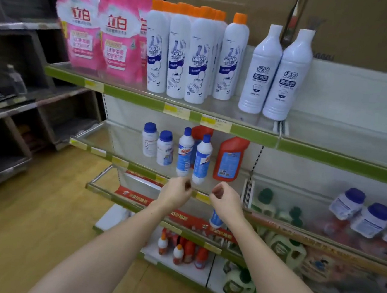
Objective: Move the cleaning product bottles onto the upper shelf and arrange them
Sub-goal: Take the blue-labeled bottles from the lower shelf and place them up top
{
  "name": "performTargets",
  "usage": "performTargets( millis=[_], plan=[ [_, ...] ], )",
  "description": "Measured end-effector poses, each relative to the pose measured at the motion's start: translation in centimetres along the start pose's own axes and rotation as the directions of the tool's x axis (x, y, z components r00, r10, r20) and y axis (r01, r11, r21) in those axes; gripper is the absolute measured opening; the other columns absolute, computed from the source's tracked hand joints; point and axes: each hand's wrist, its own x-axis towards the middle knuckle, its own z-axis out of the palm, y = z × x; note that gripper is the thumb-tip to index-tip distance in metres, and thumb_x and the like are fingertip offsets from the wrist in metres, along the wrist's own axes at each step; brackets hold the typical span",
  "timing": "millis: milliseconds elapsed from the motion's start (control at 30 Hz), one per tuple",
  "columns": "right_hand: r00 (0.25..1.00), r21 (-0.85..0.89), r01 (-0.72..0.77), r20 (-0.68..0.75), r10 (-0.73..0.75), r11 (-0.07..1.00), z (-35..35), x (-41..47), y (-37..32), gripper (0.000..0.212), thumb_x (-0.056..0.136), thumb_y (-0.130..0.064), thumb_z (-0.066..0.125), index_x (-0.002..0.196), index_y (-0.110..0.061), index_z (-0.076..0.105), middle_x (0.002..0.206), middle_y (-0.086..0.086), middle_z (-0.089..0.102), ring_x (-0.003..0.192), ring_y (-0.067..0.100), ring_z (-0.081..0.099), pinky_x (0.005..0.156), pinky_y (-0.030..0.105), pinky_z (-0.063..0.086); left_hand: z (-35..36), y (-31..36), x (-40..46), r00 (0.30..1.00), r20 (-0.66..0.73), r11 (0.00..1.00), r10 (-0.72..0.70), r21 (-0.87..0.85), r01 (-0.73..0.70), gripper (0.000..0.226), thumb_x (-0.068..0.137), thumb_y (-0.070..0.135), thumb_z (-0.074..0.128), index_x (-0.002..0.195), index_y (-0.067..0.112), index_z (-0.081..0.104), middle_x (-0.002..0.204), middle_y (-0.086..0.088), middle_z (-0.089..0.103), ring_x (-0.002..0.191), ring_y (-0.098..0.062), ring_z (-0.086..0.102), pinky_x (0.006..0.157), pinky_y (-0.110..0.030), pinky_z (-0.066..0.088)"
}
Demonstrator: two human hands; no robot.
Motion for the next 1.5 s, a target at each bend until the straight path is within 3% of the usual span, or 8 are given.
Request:
performTargets(
  millis=[167,333,467,600,700,800,1033,1500],
  plan=[
    [0.999,0.034,-0.037,-0.003,0.037,0.999,4.2,2.9,-3.1,0.008,0.091,-0.010,0.064,0.092,-0.017,0.059,0.093,-0.001,0.064,0.086,0.015,0.060,0.072,0.027,0.042,-2.0,-3.9,3.9,0.999,0.037,1.000,0.025,-0.014,-0.024,0.012,0.090,0.021,0.060,0.085,0.012,0.065,0.078,-0.003,0.068,0.078,-0.025,0.065,0.069,-0.039,0.056],
    [0.998,0.046,-0.058,0.008,0.058,0.997,10.1,6.4,-6.2,0.011,0.092,-0.011,0.065,0.097,-0.018,0.059,0.095,-0.002,0.062,0.090,0.016,0.059,0.078,0.028,0.045,-4.9,-9.9,7.7,0.999,0.021,0.999,0.029,-0.042,-0.028,0.011,0.090,0.019,0.062,0.090,0.010,0.069,0.087,-0.009,0.071,0.082,-0.027,0.065,0.066,-0.030,0.044],
    [0.996,0.102,-0.092,-0.010,0.093,0.991,14.1,8.3,-8.4,0.009,0.094,-0.012,0.065,0.100,-0.017,0.060,0.097,-0.001,0.063,0.093,0.017,0.060,0.085,0.030,0.049,-6.7,-13.9,9.6,1.000,0.004,0.996,-0.003,-0.093,0.004,0.013,0.090,0.016,0.065,0.097,0.007,0.072,0.092,-0.011,0.074,0.086,-0.027,0.067,0.072,-0.032,0.050],
    [0.988,0.158,-0.141,-0.048,0.150,0.977,16.5,9.3,-9.5,0.012,0.093,-0.008,0.064,0.102,-0.015,0.059,0.101,0.003,0.062,0.092,0.016,0.060,0.079,0.024,0.044,-7.1,-15.8,11.1,1.000,0.012,0.992,0.012,-0.125,-0.010,0.014,0.091,0.014,0.065,0.100,0.006,0.072,0.095,-0.010,0.074,0.088,-0.025,0.068,0.078,-0.032,0.053],
    [0.974,0.171,-0.173,-0.117,0.194,0.970,17.1,9.9,-9.0,0.015,0.093,-0.008,0.065,0.102,-0.017,0.056,0.103,0.003,0.062,0.091,0.017,0.060,0.076,0.024,0.043,-6.6,-15.5,11.9,0.997,0.052,0.987,0.052,-0.156,-0.043,0.014,0.092,0.013,0.065,0.101,0.004,0.071,0.095,-0.010,0.074,0.088,-0.024,0.067,0.077,-0.030,0.051],
    [0.962,0.169,-0.194,-0.162,0.222,0.966,16.9,10.7,-7.9,0.019,0.094,-0.012,0.065,0.106,-0.020,0.053,0.109,0.002,0.062,0.097,0.019,0.062,0.085,0.032,0.050,-5.9,-14.6,12.7,0.994,0.077,0.980,0.082,-0.185,-0.067,0.012,0.093,0.013,0.064,0.101,0.008,0.071,0.095,-0.007,0.073,0.086,-0.019,0.066,0.075,-0.025,0.046],
    [0.955,0.207,-0.221,-0.153,0.255,0.953,16.1,12.0,-5.5,0.045,0.095,-0.012,0.065,0.137,-0.015,0.050,0.137,0.005,0.057,0.126,0.022,0.056,0.106,0.040,0.048,-4.0,-12.6,14.8,0.987,0.134,0.976,0.088,-0.212,-0.058,0.017,0.095,0.014,0.063,0.111,0.008,0.068,0.102,-0.006,0.072,0.091,-0.019,0.066,0.076,-0.026,0.048],
    [0.972,-0.005,-0.233,-0.045,0.232,0.973,16.9,16.2,-3.8,0.058,0.096,-0.017,0.066,0.144,-0.012,0.036,0.147,0.010,0.048,0.132,0.031,0.053,0.101,0.042,0.049,-1.4,-10.1,17.9,0.987,0.158,0.968,-0.010,-0.246,0.049,0.047,0.092,0.016,0.069,0.135,0.011,0.050,0.116,-0.005,0.060,0.094,-0.019,0.060,0.079,-0.032,0.050]
  ],
)
